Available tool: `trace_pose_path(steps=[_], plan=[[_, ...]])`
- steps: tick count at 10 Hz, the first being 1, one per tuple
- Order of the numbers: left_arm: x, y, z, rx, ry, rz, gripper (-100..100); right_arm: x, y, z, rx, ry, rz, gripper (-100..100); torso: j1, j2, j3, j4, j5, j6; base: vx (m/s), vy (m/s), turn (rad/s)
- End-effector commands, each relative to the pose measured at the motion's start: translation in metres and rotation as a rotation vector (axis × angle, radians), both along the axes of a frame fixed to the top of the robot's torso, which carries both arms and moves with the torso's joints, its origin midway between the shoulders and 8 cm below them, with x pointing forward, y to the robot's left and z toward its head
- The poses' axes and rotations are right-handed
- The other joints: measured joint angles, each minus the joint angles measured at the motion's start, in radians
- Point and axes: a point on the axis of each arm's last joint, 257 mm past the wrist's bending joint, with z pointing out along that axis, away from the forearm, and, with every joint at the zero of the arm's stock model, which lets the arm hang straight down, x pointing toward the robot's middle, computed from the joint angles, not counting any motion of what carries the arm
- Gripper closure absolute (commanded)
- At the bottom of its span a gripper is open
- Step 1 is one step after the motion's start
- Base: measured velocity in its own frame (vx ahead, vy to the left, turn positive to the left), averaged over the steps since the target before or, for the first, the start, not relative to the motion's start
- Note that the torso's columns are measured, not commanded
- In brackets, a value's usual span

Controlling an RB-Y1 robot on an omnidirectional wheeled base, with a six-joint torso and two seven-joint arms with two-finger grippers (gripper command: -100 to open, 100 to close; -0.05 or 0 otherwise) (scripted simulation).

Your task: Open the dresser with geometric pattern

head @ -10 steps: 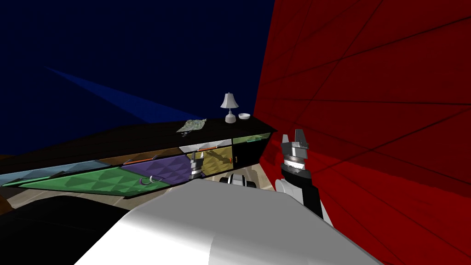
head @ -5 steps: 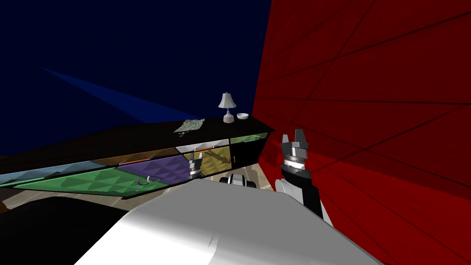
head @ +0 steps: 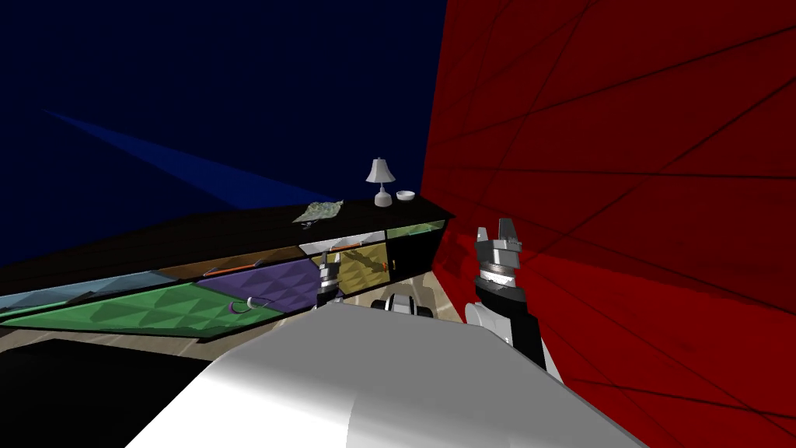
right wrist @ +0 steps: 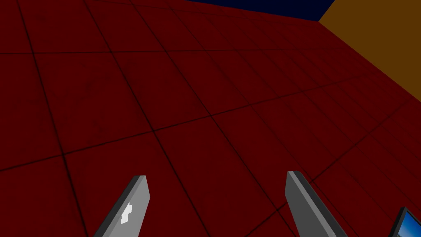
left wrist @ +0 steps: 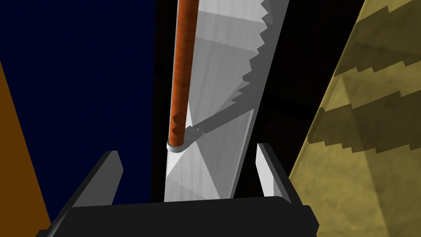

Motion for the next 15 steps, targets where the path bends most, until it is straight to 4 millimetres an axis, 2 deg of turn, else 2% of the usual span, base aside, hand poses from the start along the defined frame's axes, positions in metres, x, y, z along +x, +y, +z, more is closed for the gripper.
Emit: trace_pose_path(steps=[1, 10, 12, 13, 15], plan=[[0.013, 0.016, 0.005, 0.009, -0.003, 0.024, -100, 0.000, 0.000, 0.000, 0.000, 0.000, 0.000, 0, 0.000, 0.000, 0.000, 0.000, 0.000, 0.000, -0.078, -0.018, -0.089], [0.063, 0.056, 0.012, -0.043, 0.002, 0.100, -100, 0.000, 0.000, 0.000, 0.000, 0.000, 0.000, 0, 0.001, 0.001, 0.001, 0.000, 0.000, 0.000, -0.080, -0.018, -0.087], [0.062, 0.056, 0.014, -0.041, -0.005, 0.101, -100, 0.000, 0.000, 0.000, 0.000, 0.000, 0.000, 0, 0.000, 0.001, 0.001, 0.000, 0.000, 0.000, -0.042, -0.011, -0.032], [0.055, 0.052, 0.013, -0.028, -0.006, 0.092, 100, 0.000, 0.000, 0.000, 0.000, 0.000, 0.000, 0, 0.001, 0.000, 0.000, 0.000, 0.000, -0.001, 0.051, -0.001, 0.089], [0.038, 0.043, 0.011, -0.013, -0.013, 0.080, 100, 0.000, 0.000, 0.000, 0.000, 0.000, 0.000, 0, 0.000, 0.004, 0.002, 0.005, -0.005, -0.007, 0.135, 0.016, 0.153]])
